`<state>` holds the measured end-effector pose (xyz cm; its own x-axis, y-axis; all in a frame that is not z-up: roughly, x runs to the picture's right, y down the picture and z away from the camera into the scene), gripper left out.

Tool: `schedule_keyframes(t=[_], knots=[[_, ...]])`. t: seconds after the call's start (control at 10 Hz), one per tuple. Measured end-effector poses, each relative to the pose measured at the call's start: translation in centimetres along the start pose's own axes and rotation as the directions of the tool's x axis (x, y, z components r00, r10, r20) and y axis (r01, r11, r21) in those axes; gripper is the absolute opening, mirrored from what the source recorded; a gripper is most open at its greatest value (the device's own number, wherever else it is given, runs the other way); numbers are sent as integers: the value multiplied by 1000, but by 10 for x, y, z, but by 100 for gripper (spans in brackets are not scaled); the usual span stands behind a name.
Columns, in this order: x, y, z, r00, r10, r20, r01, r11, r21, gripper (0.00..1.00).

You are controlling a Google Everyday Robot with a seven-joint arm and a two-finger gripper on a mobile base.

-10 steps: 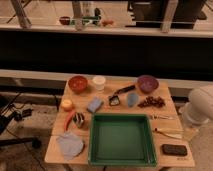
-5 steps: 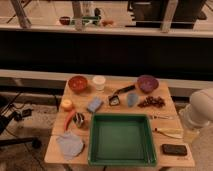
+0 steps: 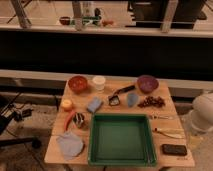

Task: Wipe purple bowl with eraser

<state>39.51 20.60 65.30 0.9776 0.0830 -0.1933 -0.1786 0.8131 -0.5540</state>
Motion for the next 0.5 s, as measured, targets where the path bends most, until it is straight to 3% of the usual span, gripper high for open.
schedule_keyframes(t=[0.5], knots=[[-9,12,11,998,-17,56,18,1000,-14,80]])
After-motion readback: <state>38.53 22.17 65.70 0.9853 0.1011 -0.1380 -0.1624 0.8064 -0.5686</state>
